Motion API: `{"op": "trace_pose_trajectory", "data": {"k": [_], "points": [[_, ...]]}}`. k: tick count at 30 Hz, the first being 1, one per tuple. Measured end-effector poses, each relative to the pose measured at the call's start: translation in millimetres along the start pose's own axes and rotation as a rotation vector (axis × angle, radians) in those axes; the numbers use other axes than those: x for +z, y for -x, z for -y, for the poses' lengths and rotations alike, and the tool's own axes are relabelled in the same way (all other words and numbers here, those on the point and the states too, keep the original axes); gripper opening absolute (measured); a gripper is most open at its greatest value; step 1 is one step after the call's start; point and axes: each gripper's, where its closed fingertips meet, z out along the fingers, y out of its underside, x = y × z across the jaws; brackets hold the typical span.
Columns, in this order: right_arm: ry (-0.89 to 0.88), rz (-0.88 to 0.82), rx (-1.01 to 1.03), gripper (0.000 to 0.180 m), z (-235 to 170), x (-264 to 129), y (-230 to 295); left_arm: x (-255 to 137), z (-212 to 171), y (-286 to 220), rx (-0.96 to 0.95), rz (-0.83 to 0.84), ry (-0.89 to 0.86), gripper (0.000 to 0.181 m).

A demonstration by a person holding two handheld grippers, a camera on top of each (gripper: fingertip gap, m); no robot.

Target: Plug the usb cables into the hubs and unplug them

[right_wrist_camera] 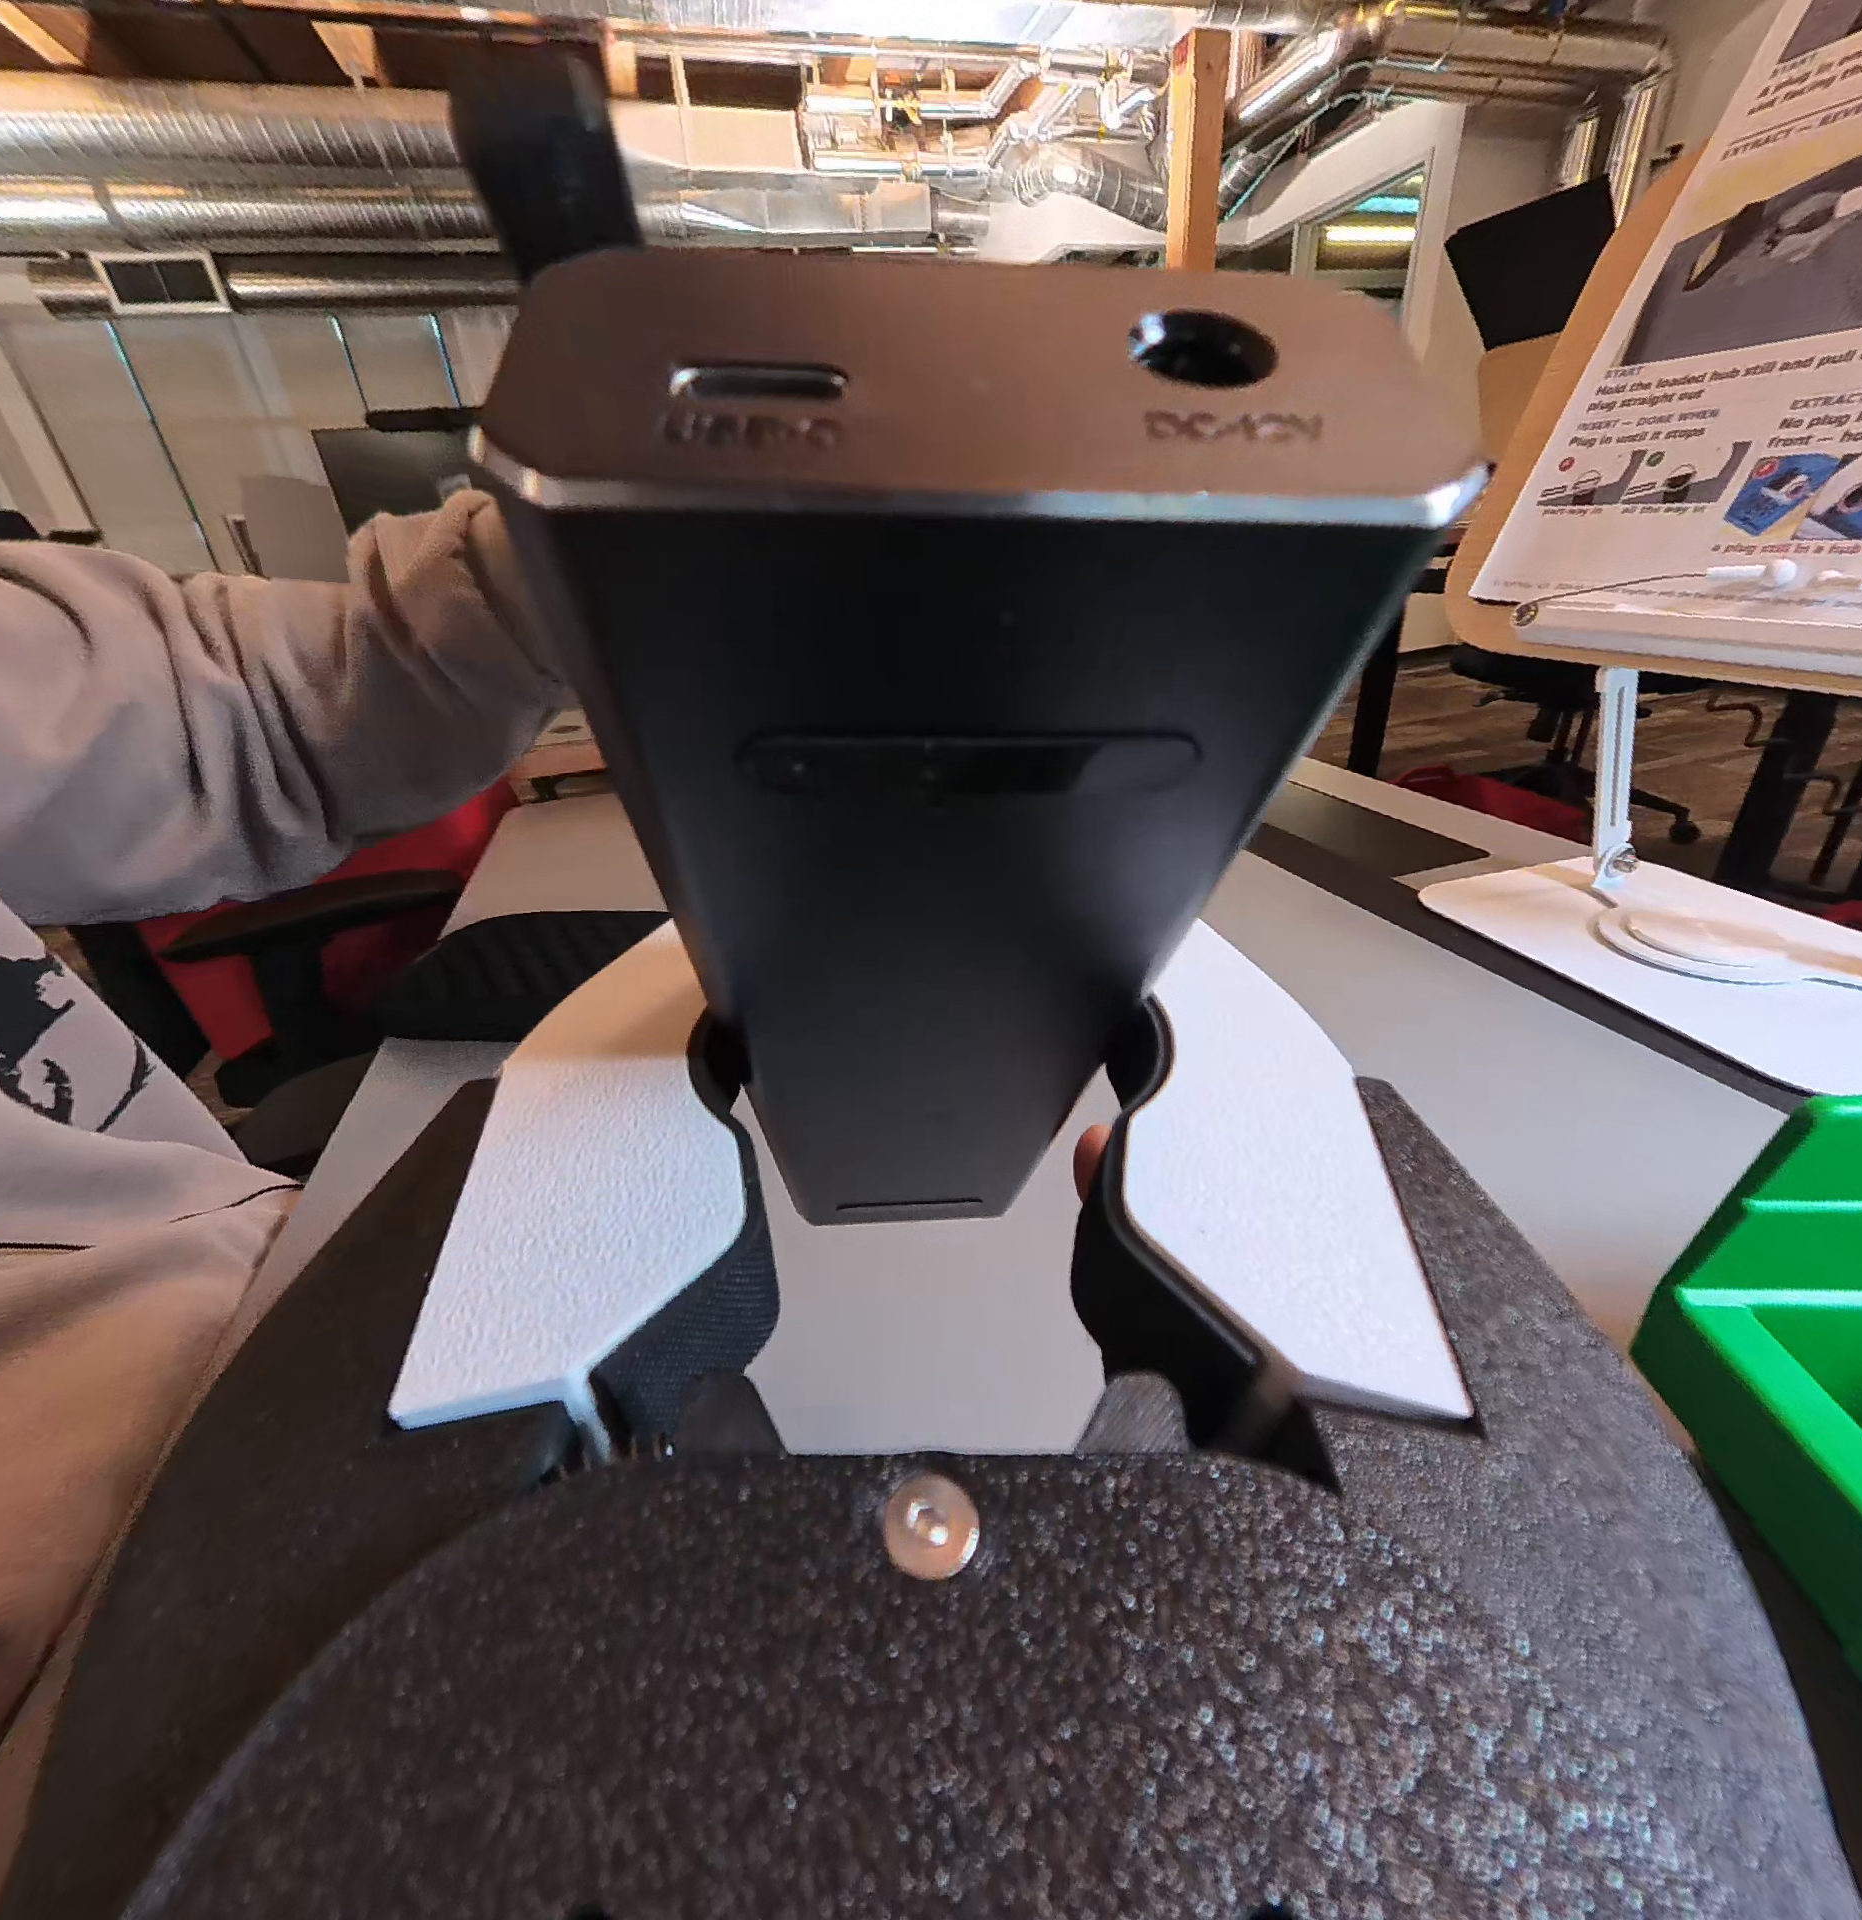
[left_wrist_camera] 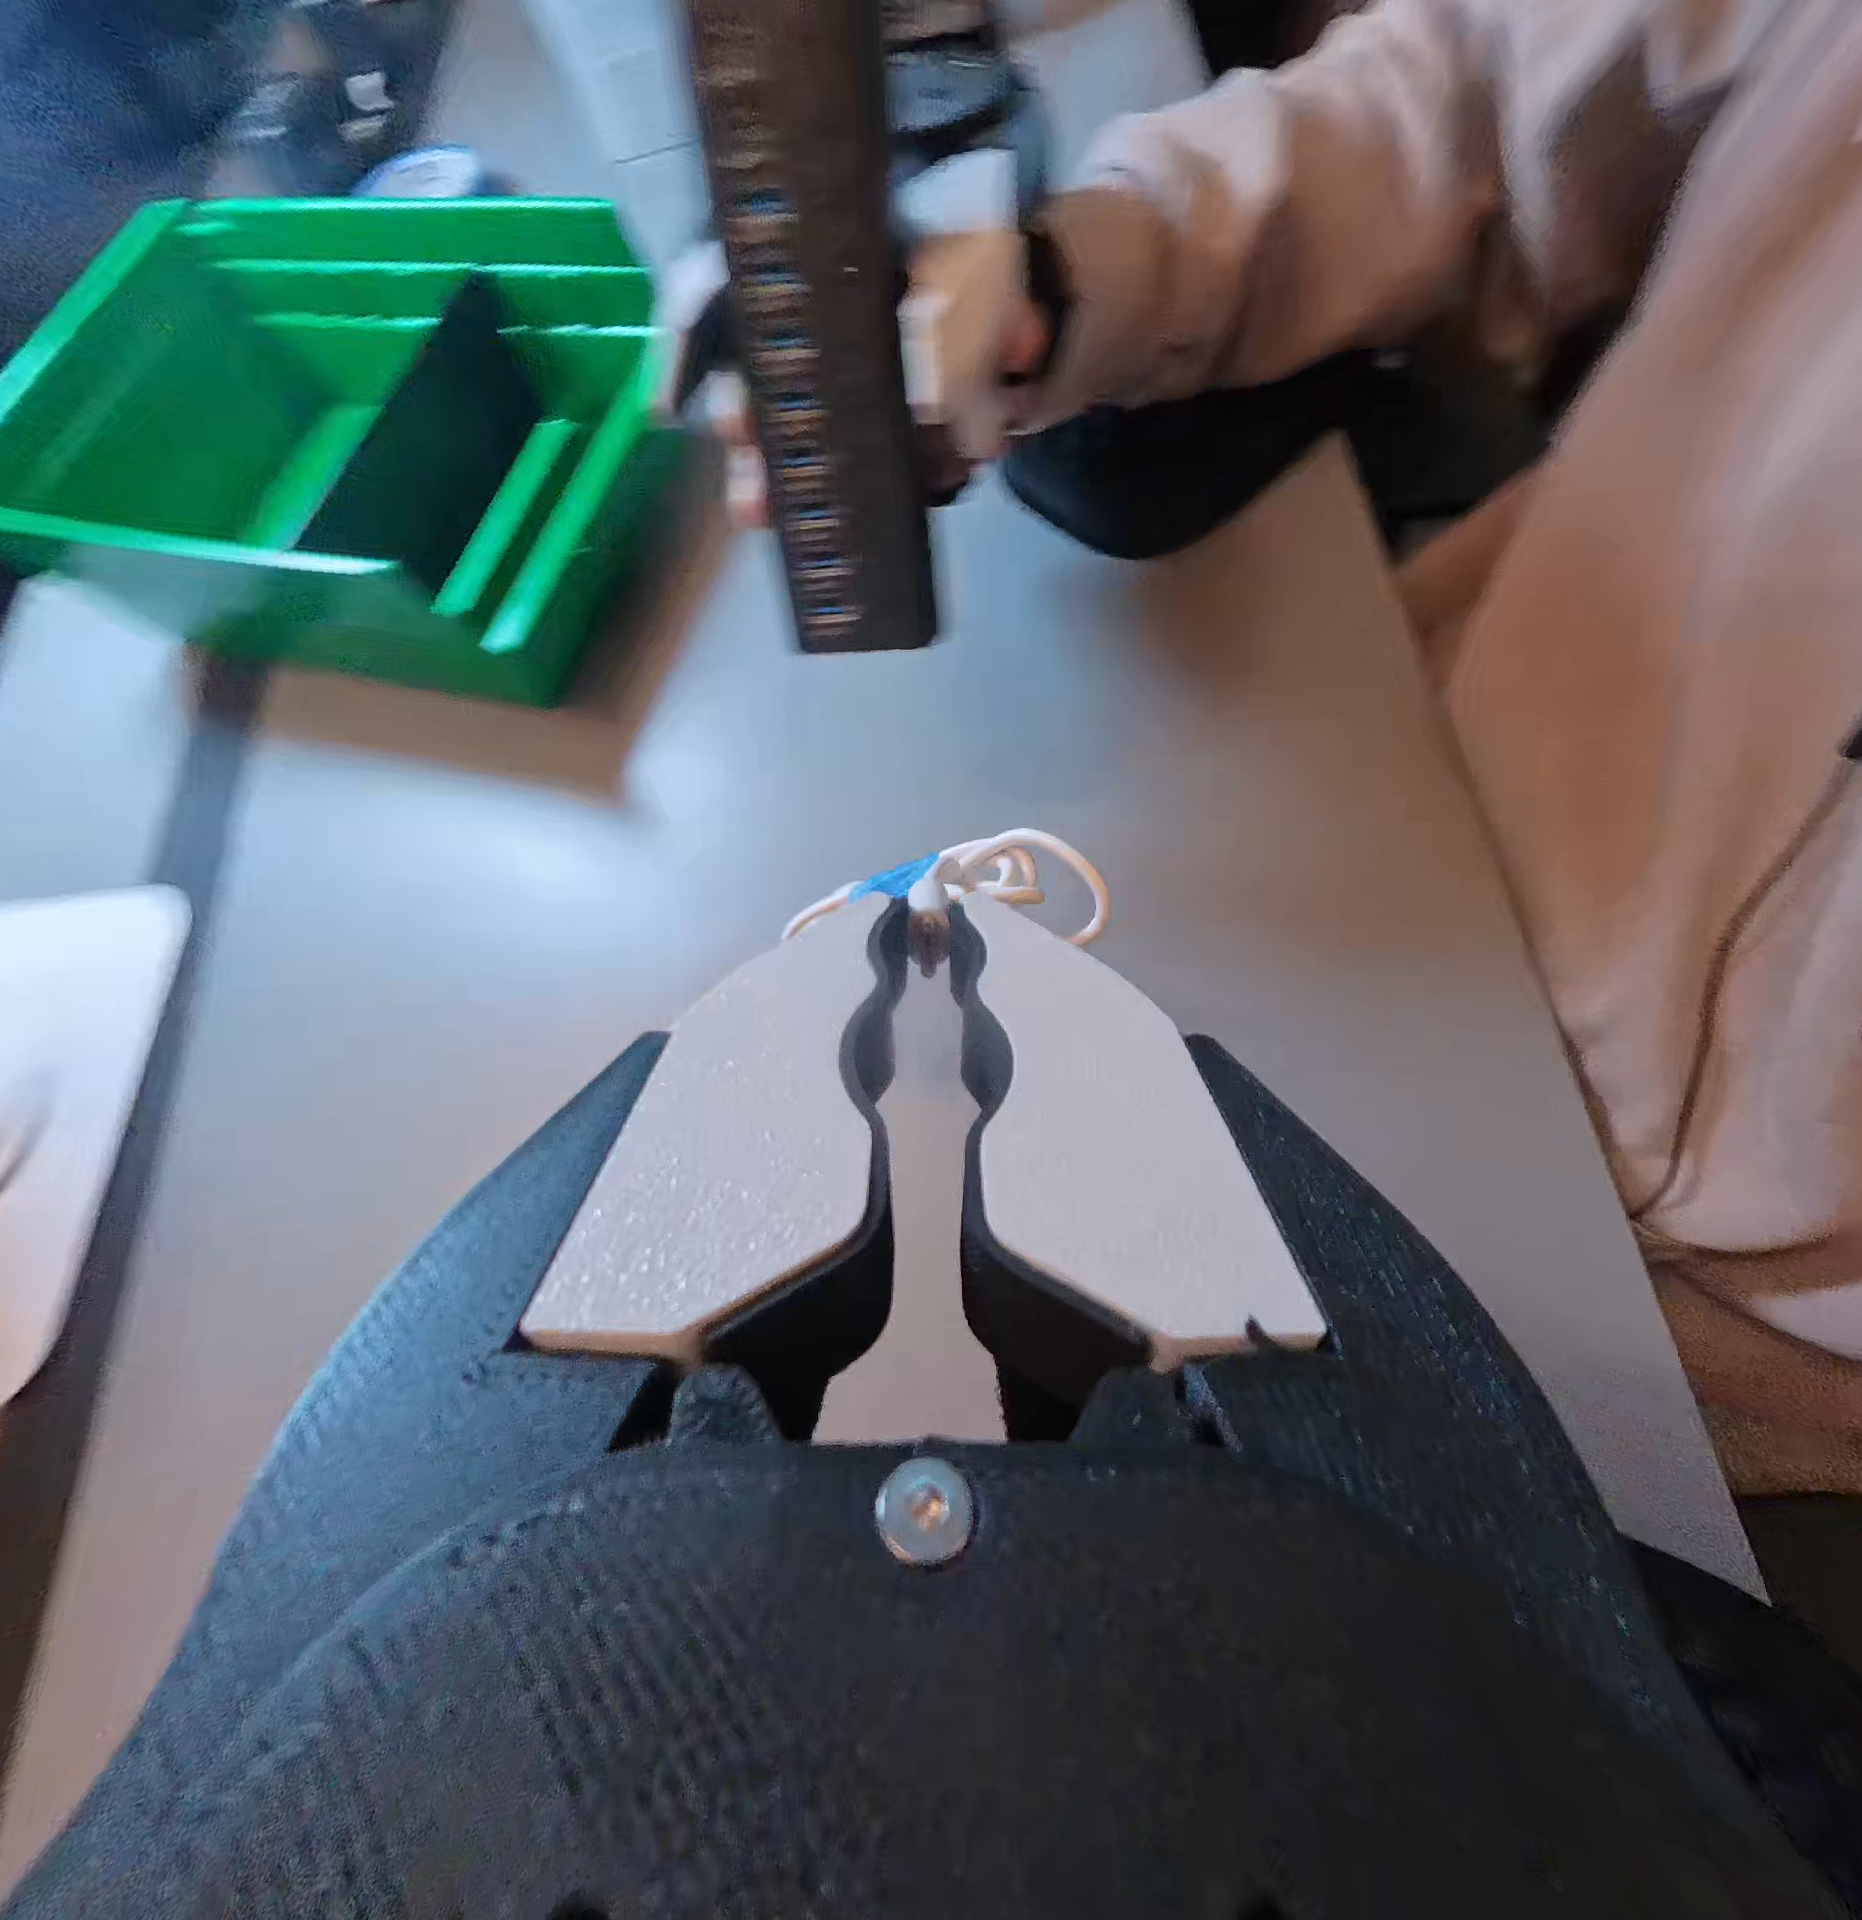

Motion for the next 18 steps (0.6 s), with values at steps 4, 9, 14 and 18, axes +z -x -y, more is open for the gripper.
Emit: {"op": "trace_pose_trajectory", "data": {"k": [4,9,14,18], "points": [[-0.006,-0.034,-0.006,0.071,2,-5,-7,40,-34,-59,0.03,-0.271,0.049,0.01],[-0.012,-0.051,0.007,0.071,4,-10,-16,27,-68,-59,-0.203,-0.305,0.119,0.024],[-0.01,-0.056,-0.005,0.071,4,-10,-16,71,-44,-50,-0.498,-0.144,0.037,0.033],[-0.022,-0.072,-0.007,0.071,8,-14,-18,136,-57,-71,-0.467,-0.112,0.136,0.052]]}}
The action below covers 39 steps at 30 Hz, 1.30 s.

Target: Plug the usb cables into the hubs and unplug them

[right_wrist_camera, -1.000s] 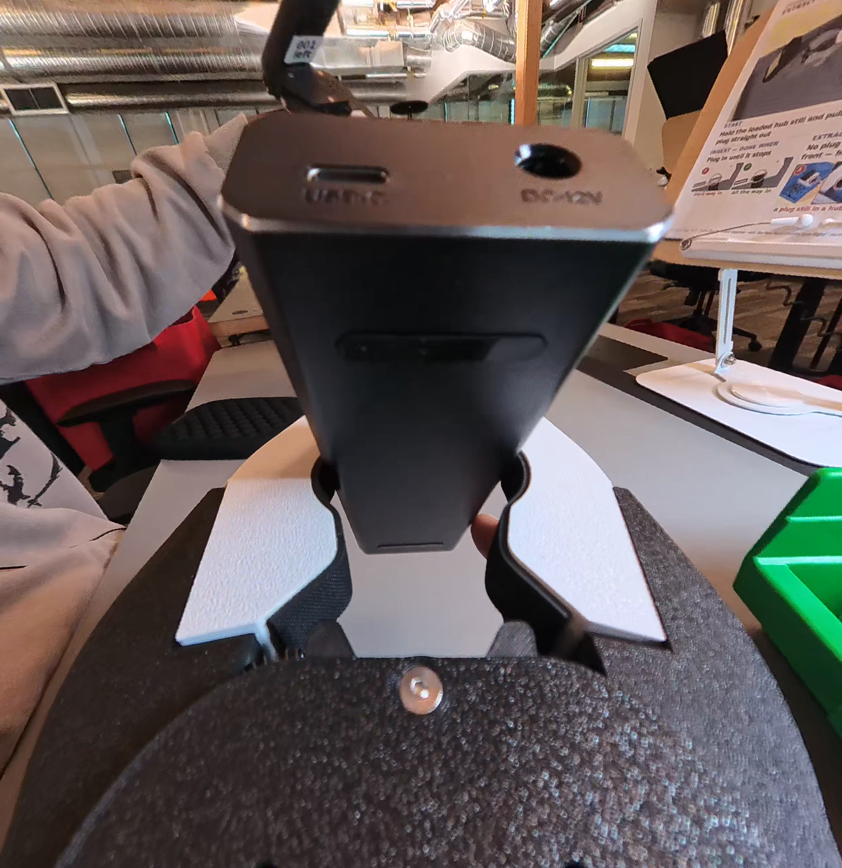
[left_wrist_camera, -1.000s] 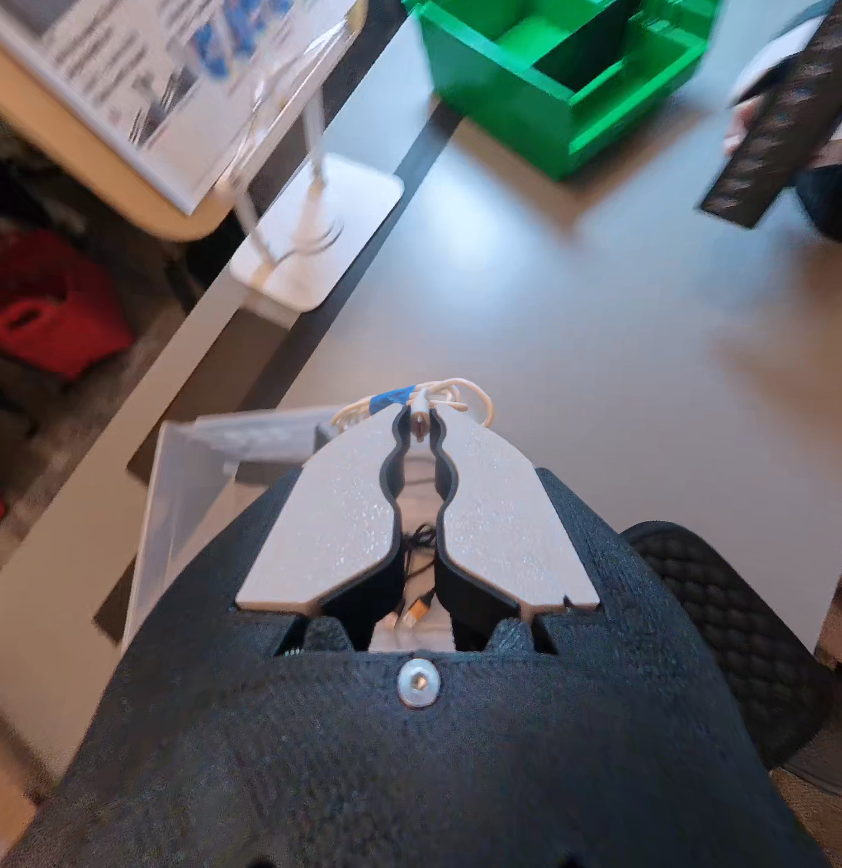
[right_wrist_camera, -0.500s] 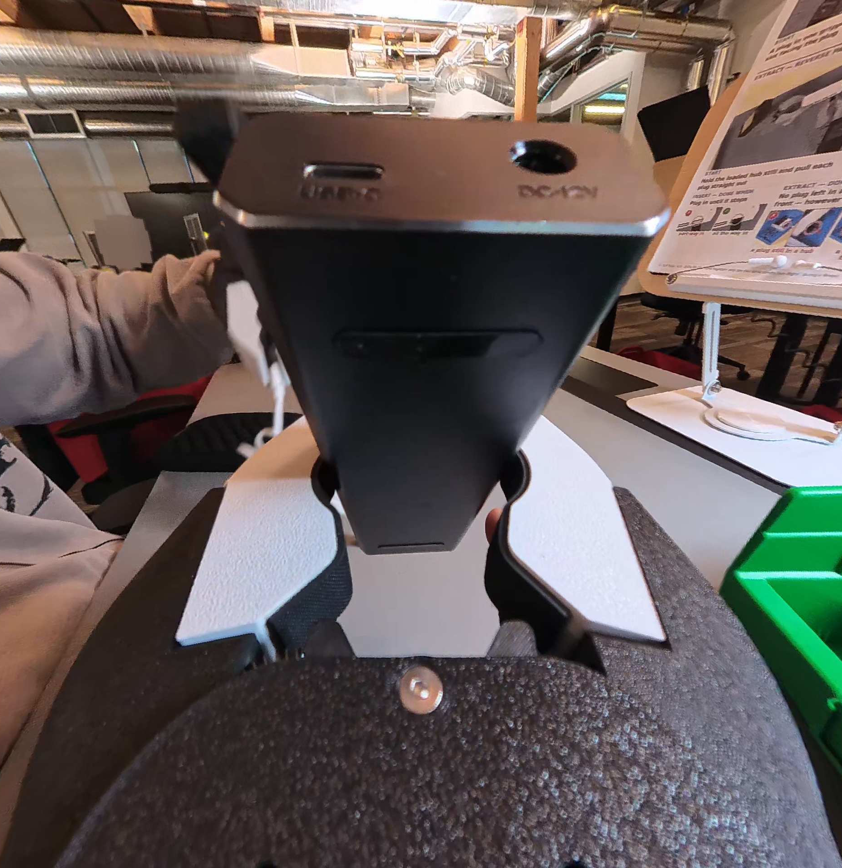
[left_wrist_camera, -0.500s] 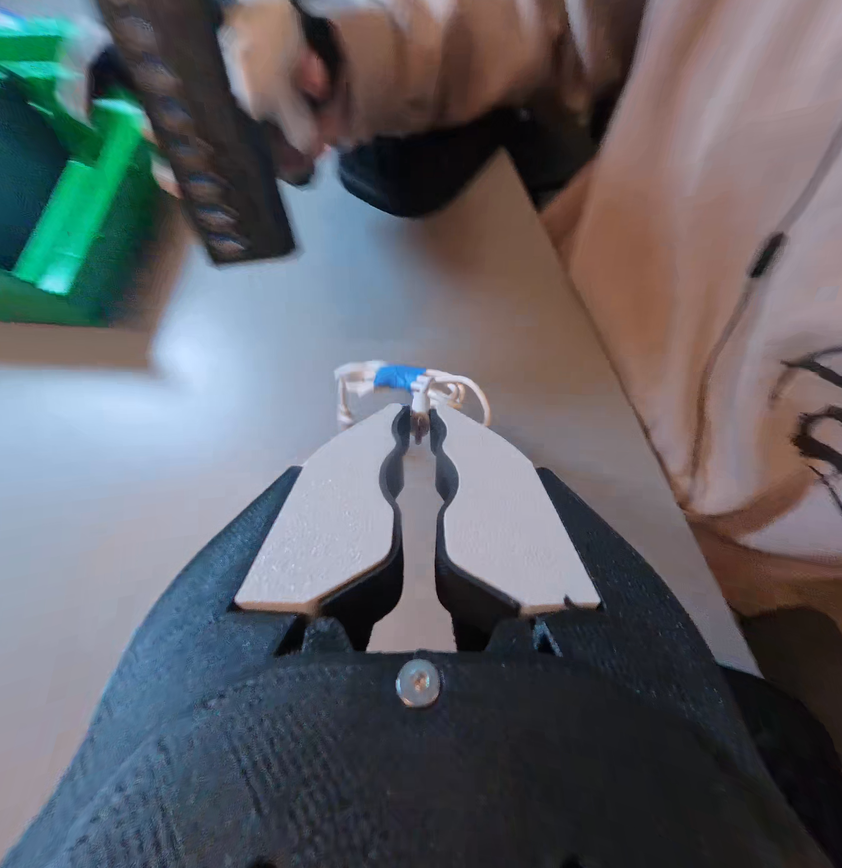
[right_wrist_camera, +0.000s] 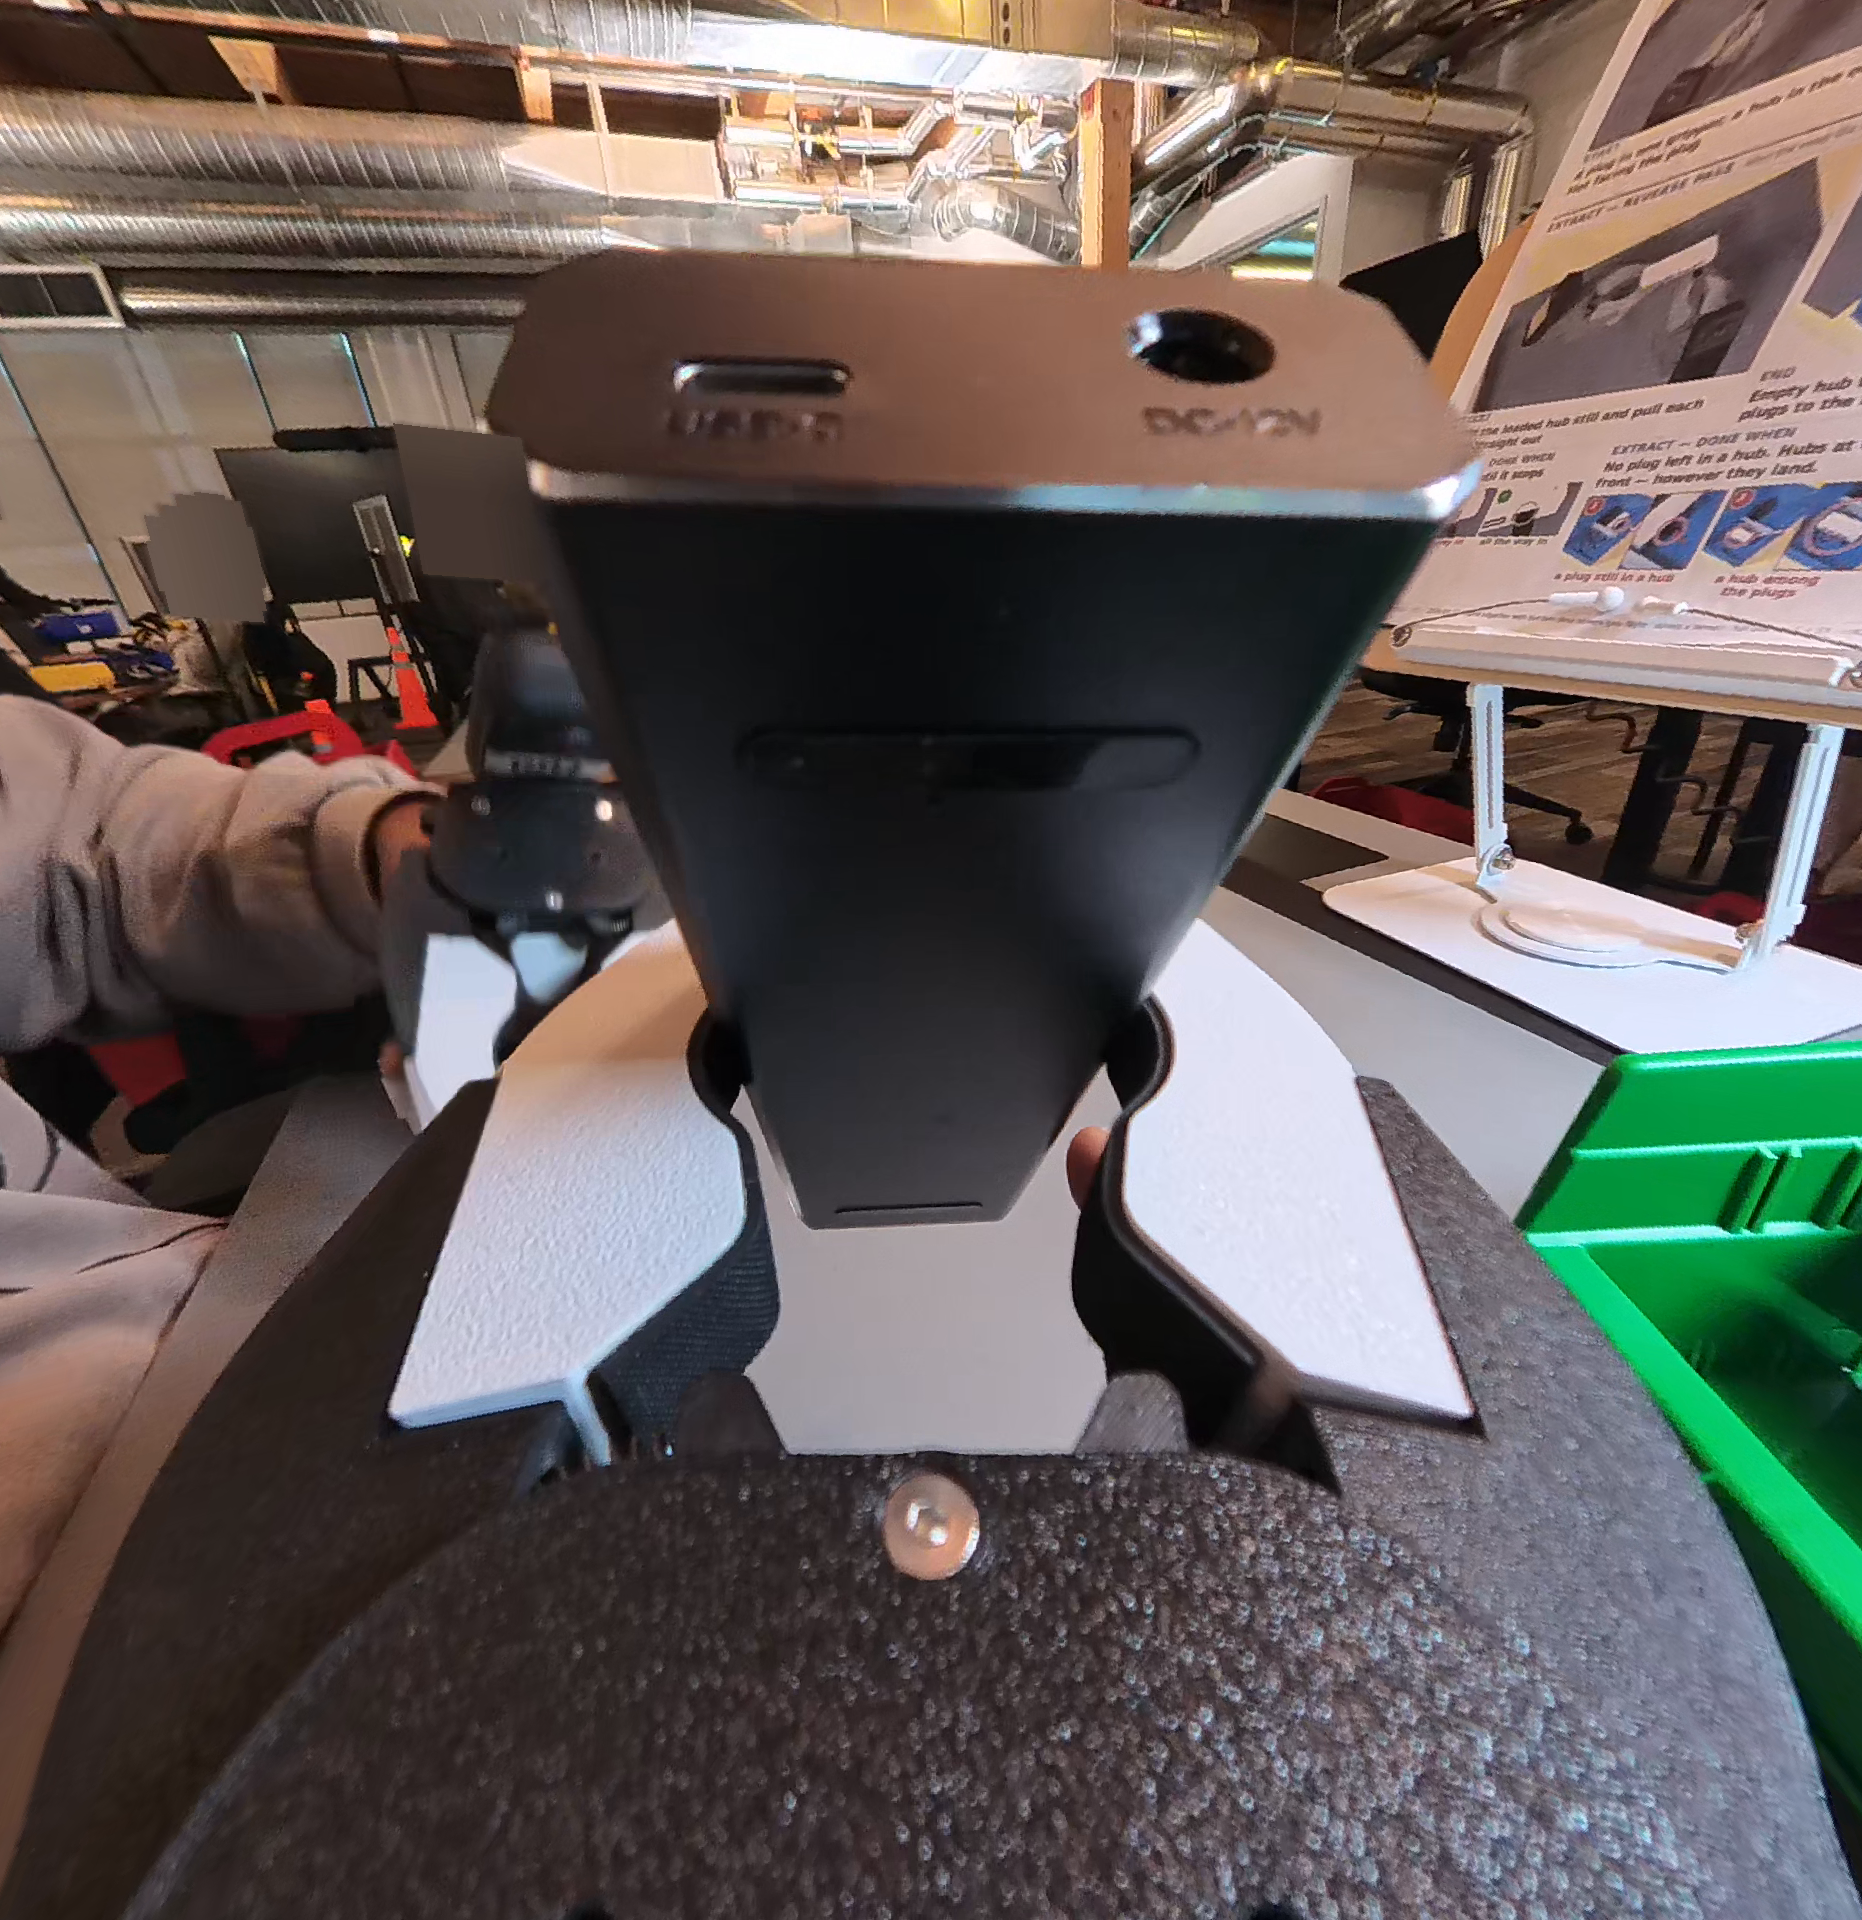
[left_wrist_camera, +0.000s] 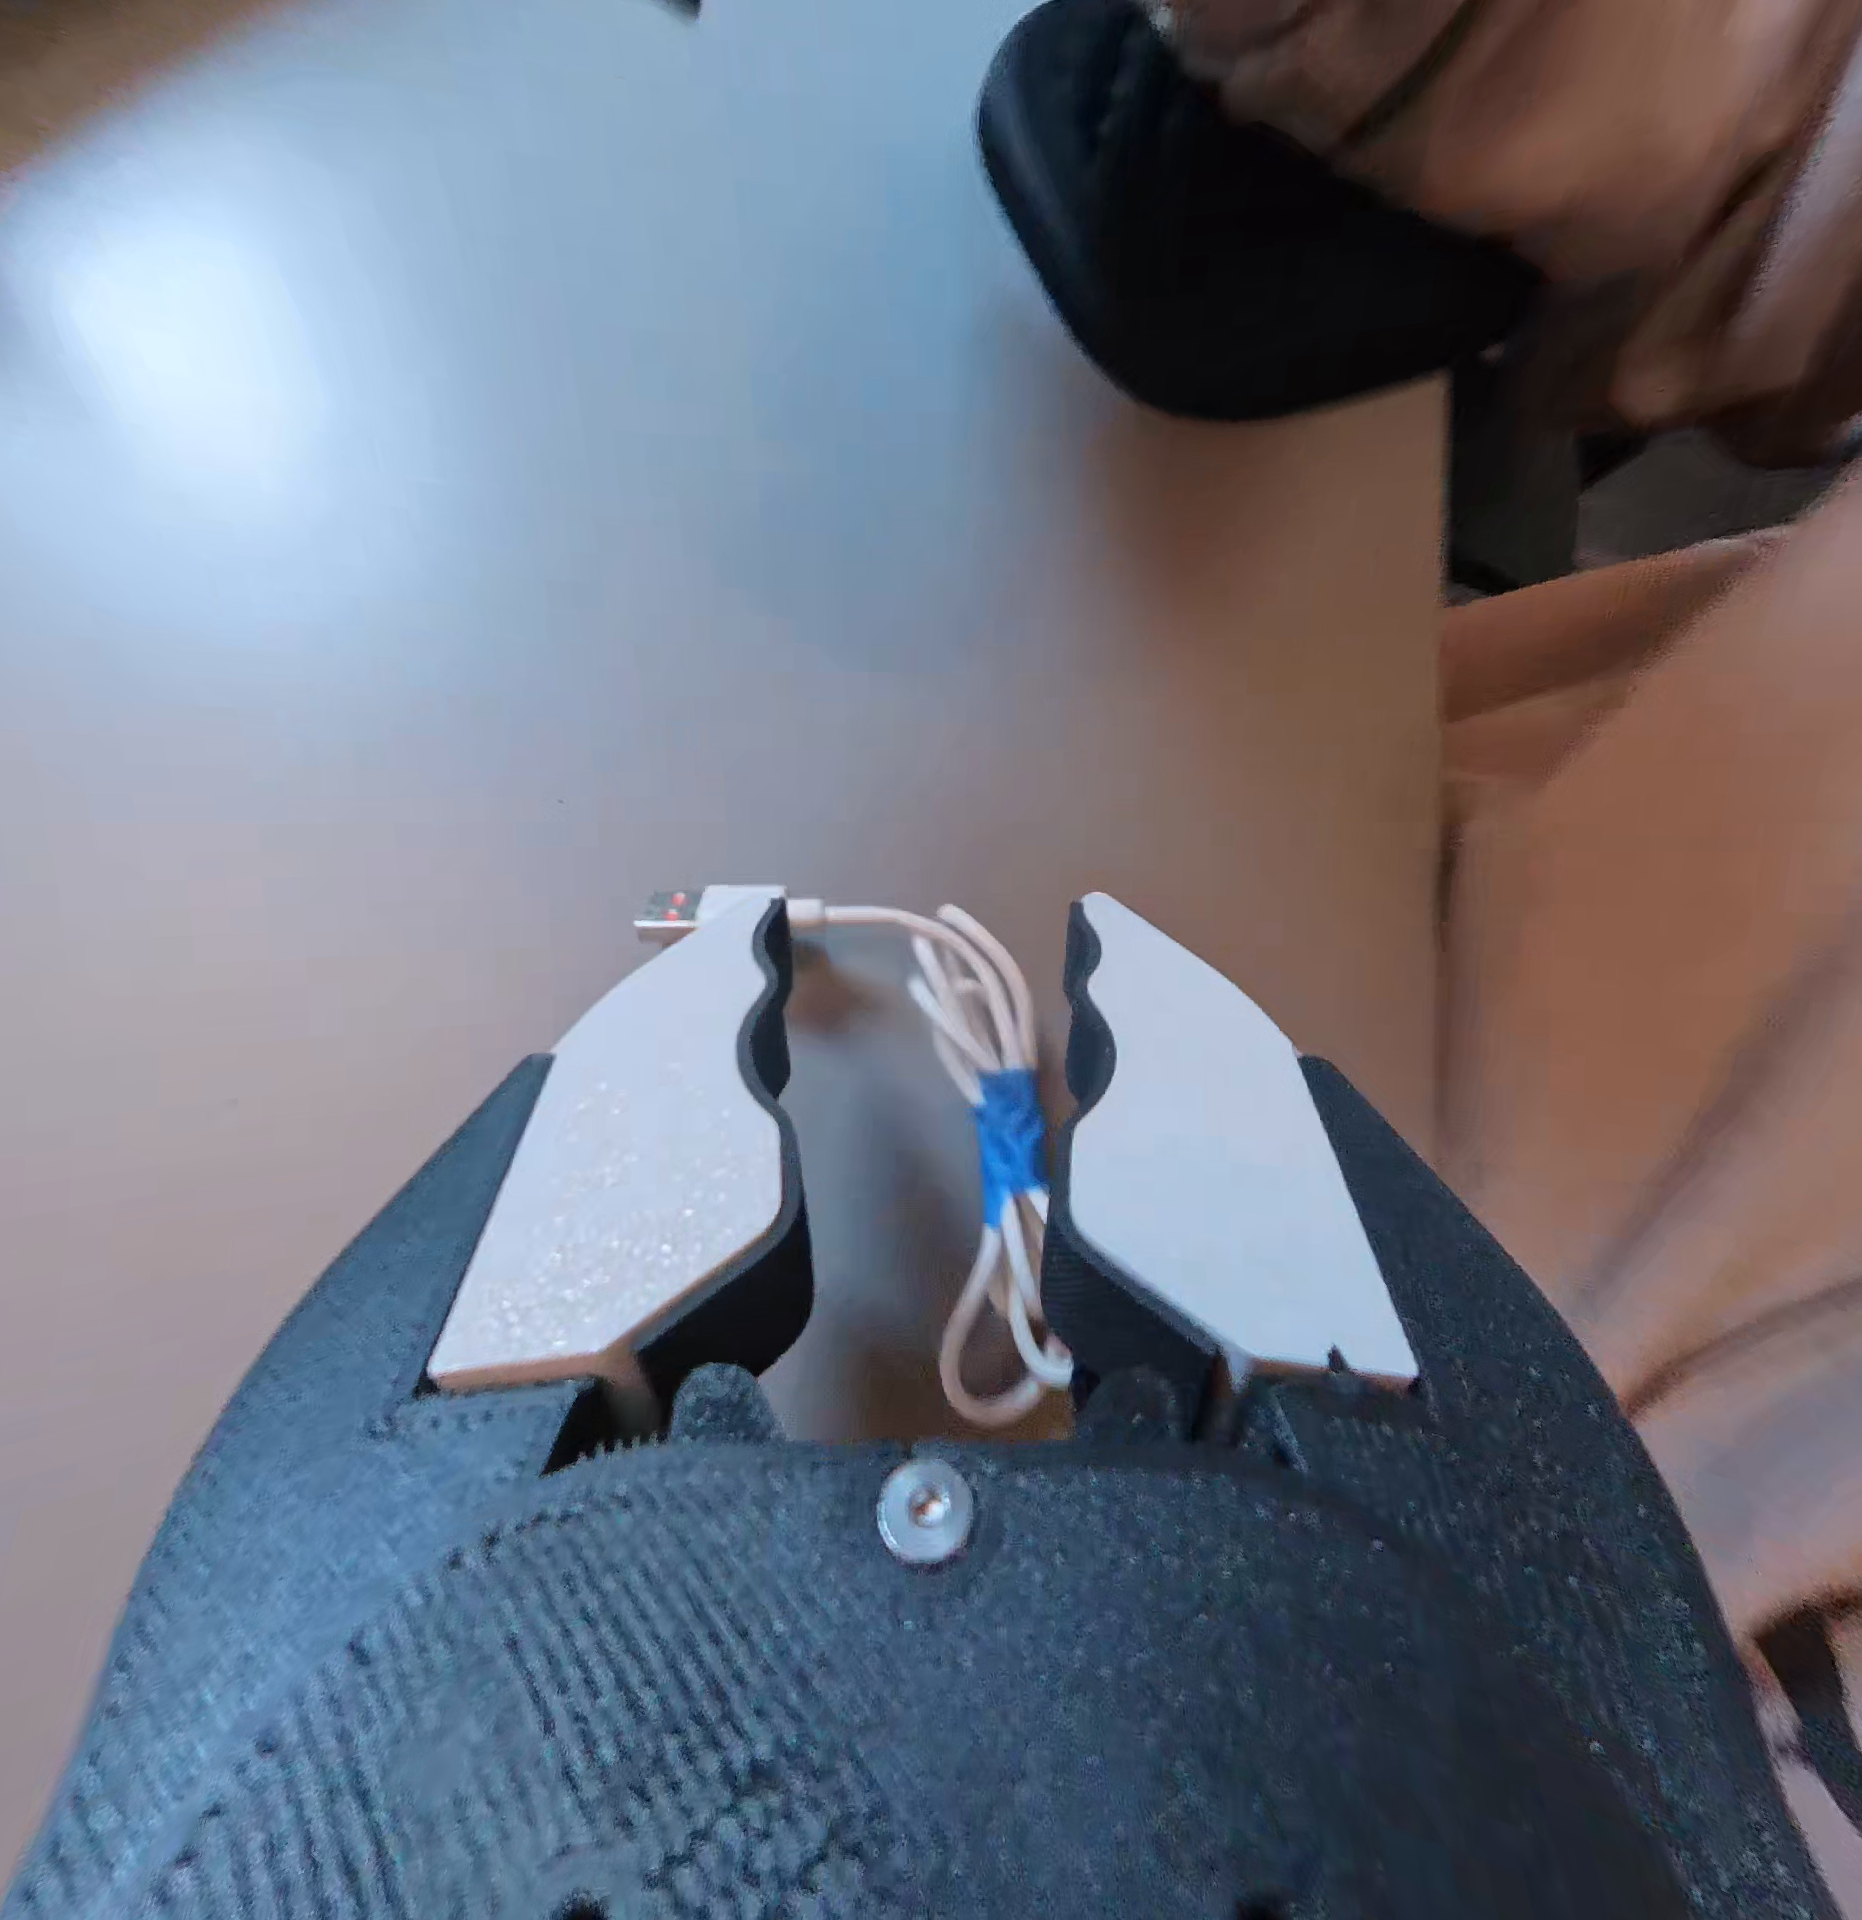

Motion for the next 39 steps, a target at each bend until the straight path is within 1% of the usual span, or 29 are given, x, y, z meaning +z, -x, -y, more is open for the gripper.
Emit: {"op": "trace_pose_trajectory", "data": {"k": [2,4,5,6,10,11,12,14,15,18,19,21,24,25,26,29,31,32,35,37,39], "points": [[-0.006,-0.01,0.001,0.071,2,-2,-2,16,-3,9,-0.003,0.068,0.048,0.058],[-0.011,-0.016,-0.004,0.071,3,-4,-2,22,-6,12,0.073,0.139,0.116,0.053],[-0.013,-0.015,-0.006,0.071,4,-4,-2,22,-8,13,0.139,0.172,0.16,0.048],[-0.017,-0.011,-0.009,0.071,5,-5,-2,21,-10,11,0.202,0.17,0.197,0.03],[-0.043,0.04,-0.008,0.071,7,-7,3,9,-21,10,0.419,0.078,0.308,0.001],[-0.052,0.058,-0.008,0.071,9,-8,6,2,-20,18,0.419,0.104,0.315,0.005],[-0.058,0.069,-0.011,0.071,9,-8,8,-6,-13,24,0.377,0.136,0.292,0.012],[-0.058,0.073,-0.024,0.071,10,-9,10,-19,5,25,0.241,0.142,0.178,0.025],[-0.054,0.069,-0.028,0.071,10,-8,10,-25,8,25,0.176,0.158,0.149,0.032],[-0.043,0.057,-0.018,0.071,7,-8,6,-33,-14,26,0.099,0.264,0.207,0.052],[-0.041,0.056,-0.013,0.071,6,-8,5,-31,-22,20,0.081,0.269,0.211,0.058],[-0.042,0.067,-0.007,0.071,5,-7,6,-19,-33,5,0.048,0.255,0.193,0.055],[-0.066,0.116,0.002,0.071,7,-6,13,-4,-50,3,0.126,0.299,0.244,0.04],[-0.072,0.131,0.011,0.071,7,-5,15,-4,-52,3,0.177,0.293,0.269,0.035],[-0.074,0.144,0.02,0.071,7,-5,17,-5,-54,3,0.246,0.269,0.299,0.025],[-0.067,0.18,0.029,0.071,4,-6,22,-14,-56,5,0.524,0.145,0.379,0.024],[-0.06,0.189,0.029,0.071,3,-6,23,-26,-54,19,0.643,0.102,0.407,0.025],[-0.055,0.186,0.027,0.071,2,-6,23,-34,-49,32,0.633,0.116,0.402,0.025],[-0.041,0.174,0.016,0.071,-1,-6,21,-52,-35,62,0.456,0.146,0.331,0.034],[-0.034,0.169,0.023,0.071,-4,-5,18,-54,-26,71,0.356,0.172,0.25,0.038],[-0.021,0.171,0.031,0.071,-8,-4,16,-48,-20,75,0.258,0.218,0.188,0.04]]}}
